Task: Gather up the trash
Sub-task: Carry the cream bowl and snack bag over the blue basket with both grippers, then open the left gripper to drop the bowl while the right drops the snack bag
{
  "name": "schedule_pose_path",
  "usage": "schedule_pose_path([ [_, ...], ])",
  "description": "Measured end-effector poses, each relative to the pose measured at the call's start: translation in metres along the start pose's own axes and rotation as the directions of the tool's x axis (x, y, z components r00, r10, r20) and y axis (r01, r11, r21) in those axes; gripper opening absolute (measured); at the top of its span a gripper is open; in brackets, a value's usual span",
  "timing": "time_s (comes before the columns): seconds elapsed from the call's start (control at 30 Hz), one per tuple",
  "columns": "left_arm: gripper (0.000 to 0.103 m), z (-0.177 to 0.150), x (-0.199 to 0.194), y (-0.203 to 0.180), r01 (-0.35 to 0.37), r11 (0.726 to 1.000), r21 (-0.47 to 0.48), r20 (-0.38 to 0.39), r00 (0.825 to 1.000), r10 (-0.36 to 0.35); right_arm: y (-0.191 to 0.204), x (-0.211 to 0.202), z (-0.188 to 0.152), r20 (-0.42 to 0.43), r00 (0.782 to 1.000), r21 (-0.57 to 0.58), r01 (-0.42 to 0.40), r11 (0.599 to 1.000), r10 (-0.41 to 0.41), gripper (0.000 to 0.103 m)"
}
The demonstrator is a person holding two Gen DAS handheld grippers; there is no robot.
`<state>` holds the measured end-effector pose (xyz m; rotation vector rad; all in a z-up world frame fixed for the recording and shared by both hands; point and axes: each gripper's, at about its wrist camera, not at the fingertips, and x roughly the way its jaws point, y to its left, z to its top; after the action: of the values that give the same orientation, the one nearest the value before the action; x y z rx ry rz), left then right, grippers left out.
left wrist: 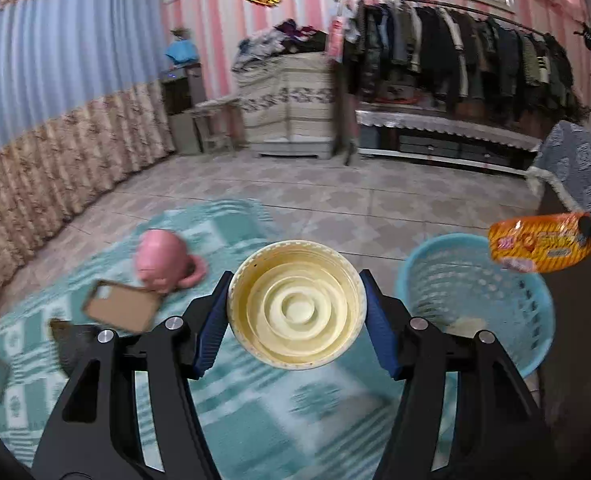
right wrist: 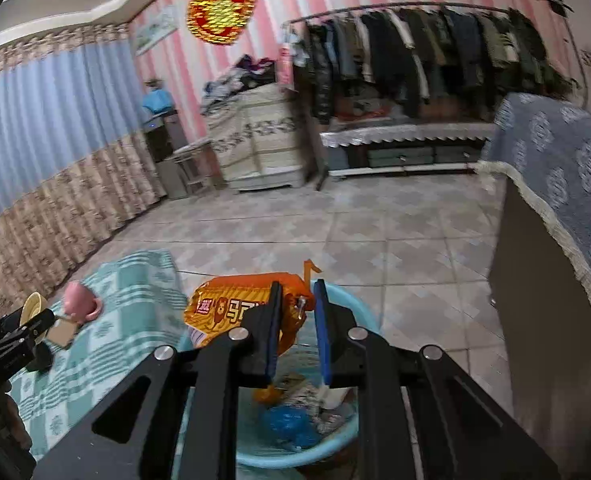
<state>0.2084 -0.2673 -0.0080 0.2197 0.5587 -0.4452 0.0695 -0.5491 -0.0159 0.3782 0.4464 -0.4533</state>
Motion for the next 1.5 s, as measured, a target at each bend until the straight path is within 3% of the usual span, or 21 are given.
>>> schedule_pose_path([
  [0.23, 0.06, 0.008, 0.034, -0.064, 0.106, 0.994, 0.023, -0.018, 0.994, -0.105, -0.026, 0.015, 0.002, -0.02, 0.999, 0.051, 0.046, 0.998, -0.045, 0.017],
  [0.33, 0.06, 0.008, 0.048, -0.091, 0.112, 0.991, 0.071, -0.011, 0.994, -0.112, -0.03, 0.028, 0.0, -0.051, 0.997, 0.055, 0.066, 0.996, -0.064, 0.017],
  [0.53, 0.06, 0.009, 0.072, -0.123, 0.138, 0.985, 0.104, -0.031, 0.99, -0.135, -0.044, 0.043, -0.006, -0.107, 0.987, 0.079, 0.126, 0.989, -0.117, 0.016],
  [0.8, 0.061, 0.009, 0.093, -0.14, 0.186, 0.974, 0.13, -0.073, 0.981, -0.178, -0.037, 0.044, -0.008, -0.123, 0.984, 0.063, 0.139, 0.988, -0.13, 0.016],
  [0.87, 0.075, 0.01, 0.095, -0.141, 0.184, 0.973, 0.137, -0.085, 0.981, -0.173, -0.037, 0.044, -0.008, -0.127, 0.984, 0.064, 0.137, 0.988, -0.128, 0.016],
  [1.07, 0.09, 0.017, 0.087, -0.12, 0.113, 0.989, 0.097, -0.042, 0.993, -0.109, -0.033, 0.045, -0.01, -0.129, 0.985, 0.056, 0.123, 0.991, -0.115, 0.016],
  [1.43, 0.097, 0.013, 0.049, -0.048, -0.037, 0.999, 0.006, 0.005, 0.999, 0.037, 0.008, 0.064, -0.018, -0.172, 0.98, -0.057, 0.092, 0.994, -0.101, 0.019],
  [1.47, 0.097, 0.012, 0.046, -0.045, -0.039, 0.999, -0.001, 0.006, 0.999, 0.039, 0.01, 0.066, -0.019, -0.179, 0.979, -0.059, 0.088, 0.994, -0.098, 0.024],
  [1.5, 0.097, 0.011, 0.042, -0.04, -0.038, 0.999, -0.011, 0.006, 0.999, 0.038, 0.012, 0.068, -0.02, -0.182, 0.978, -0.058, 0.088, 0.994, -0.097, 0.039],
])
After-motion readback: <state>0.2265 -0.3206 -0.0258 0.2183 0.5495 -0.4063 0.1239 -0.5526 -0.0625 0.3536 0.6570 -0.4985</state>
